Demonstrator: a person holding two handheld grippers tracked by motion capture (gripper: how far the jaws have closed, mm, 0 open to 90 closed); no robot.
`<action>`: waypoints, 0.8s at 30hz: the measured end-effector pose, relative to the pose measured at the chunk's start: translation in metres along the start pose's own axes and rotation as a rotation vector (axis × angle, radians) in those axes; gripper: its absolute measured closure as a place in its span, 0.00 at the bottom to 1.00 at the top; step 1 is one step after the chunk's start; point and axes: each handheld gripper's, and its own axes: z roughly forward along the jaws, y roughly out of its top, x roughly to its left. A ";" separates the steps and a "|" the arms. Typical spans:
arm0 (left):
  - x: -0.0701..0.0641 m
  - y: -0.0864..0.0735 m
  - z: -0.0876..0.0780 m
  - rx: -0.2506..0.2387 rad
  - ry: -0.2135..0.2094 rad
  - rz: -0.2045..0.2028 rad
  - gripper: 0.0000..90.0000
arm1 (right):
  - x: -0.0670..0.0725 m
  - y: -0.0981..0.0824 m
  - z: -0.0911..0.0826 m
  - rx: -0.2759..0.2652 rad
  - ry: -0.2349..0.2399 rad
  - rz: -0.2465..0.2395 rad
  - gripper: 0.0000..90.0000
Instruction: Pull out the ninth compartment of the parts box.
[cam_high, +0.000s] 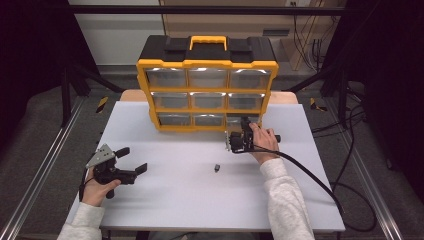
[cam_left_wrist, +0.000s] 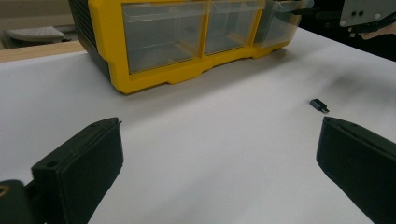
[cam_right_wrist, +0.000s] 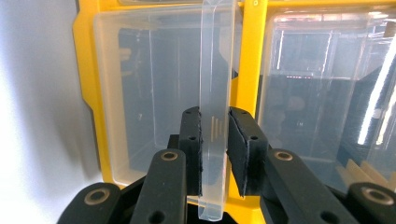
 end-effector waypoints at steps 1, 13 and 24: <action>0.000 0.000 0.000 0.000 0.000 0.001 0.00 | 0.000 0.000 0.000 -0.002 0.001 -0.005 0.85; -0.001 0.000 0.001 0.001 -0.001 0.005 0.00 | 0.001 -0.001 -0.007 -0.011 0.007 -0.006 0.85; -0.001 0.000 0.001 0.003 0.000 0.005 0.00 | 0.002 -0.001 -0.013 -0.016 0.015 -0.006 0.85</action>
